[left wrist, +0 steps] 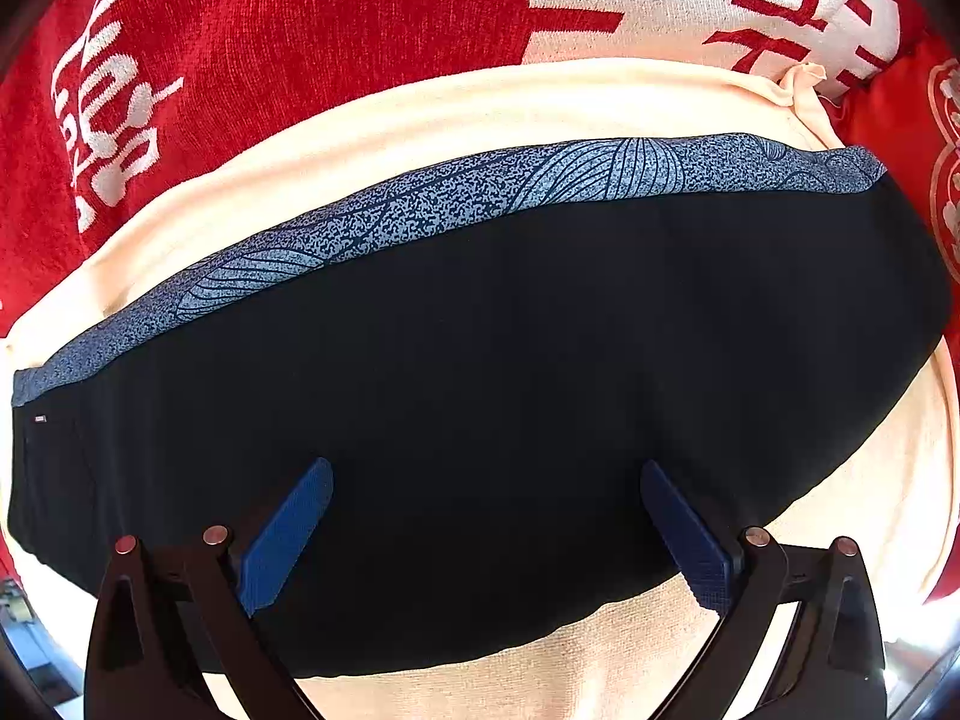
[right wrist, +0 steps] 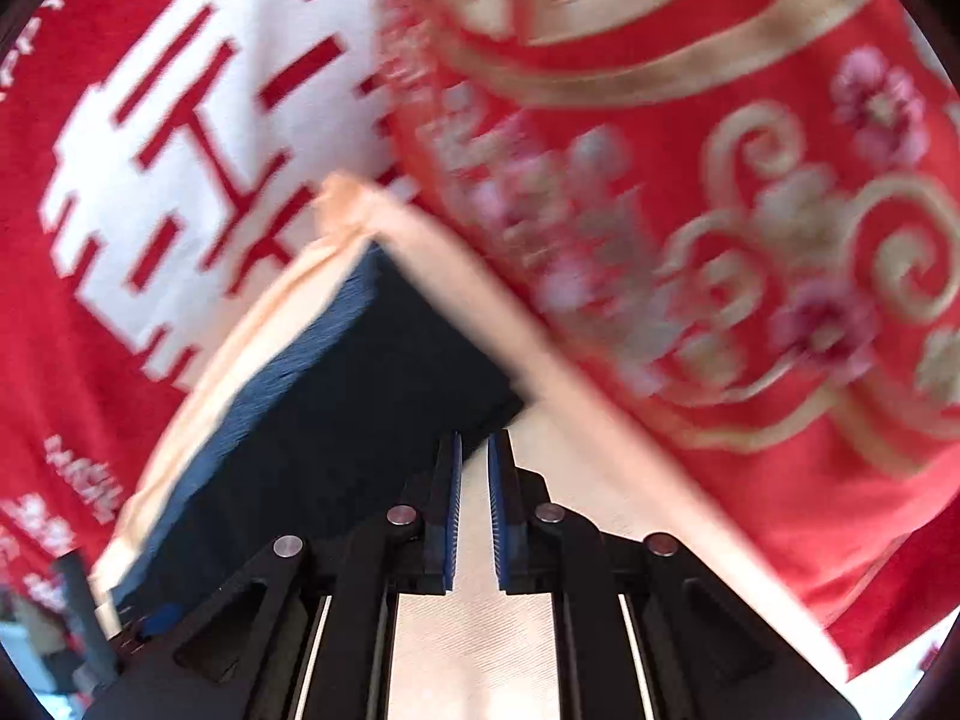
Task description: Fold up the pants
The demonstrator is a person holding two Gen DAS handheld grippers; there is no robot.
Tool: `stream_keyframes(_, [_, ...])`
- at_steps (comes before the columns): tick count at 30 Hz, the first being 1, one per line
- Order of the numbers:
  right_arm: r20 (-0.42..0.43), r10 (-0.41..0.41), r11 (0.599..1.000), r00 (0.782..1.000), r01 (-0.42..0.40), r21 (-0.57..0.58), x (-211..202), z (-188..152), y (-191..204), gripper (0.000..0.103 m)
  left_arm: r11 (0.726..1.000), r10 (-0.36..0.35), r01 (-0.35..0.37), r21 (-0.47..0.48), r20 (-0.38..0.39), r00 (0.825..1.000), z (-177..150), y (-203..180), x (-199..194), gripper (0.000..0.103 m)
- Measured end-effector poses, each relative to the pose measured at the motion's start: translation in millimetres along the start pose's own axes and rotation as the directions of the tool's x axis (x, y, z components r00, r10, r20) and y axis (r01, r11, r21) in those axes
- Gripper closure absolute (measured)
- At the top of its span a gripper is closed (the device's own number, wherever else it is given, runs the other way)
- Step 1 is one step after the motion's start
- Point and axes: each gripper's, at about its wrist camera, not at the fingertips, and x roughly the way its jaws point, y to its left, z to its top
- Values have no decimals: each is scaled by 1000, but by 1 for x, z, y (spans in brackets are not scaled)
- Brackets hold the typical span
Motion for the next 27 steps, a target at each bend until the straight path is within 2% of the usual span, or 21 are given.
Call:
stream_keyframes(1, [-26,35,999,999,-34,10,4,-2,1,85,1000,0,0,-3,-3,1000,0,0,0,0])
stream_keyframes(3, [-68,89,995,994,-86,46,13,-9,1,68,1000,1,-1,-8,-9,1000,3,6,5,0])
stream_keyframes(4, [-79,105,993,991,-100,58,16,-13,1,65,1000,2,-2,-8,-11,1000,3,6,5,0])
stream_keyframes(8, [-130,211,973,969,-197,118,38,-26,0,64,1000,4,-4,-7,-12,1000,14,19,21,0])
stream_keyframes(11, [-148,247,963,958,-226,147,50,-31,-3,64,1000,3,-3,-12,-12,1000,15,19,23,0])
stream_keyframes(15, [-114,311,938,944,-285,198,57,-32,-12,63,1000,8,-8,-15,-10,1000,15,18,23,0])
stream_keyframes(20, [-62,341,926,938,-324,192,64,-23,-7,57,1000,6,-7,-17,-6,1000,14,20,24,0])
stream_keyframes(27, [-48,350,922,935,-335,194,71,-12,-1,53,1000,8,-8,-16,-12,1000,14,26,26,0])
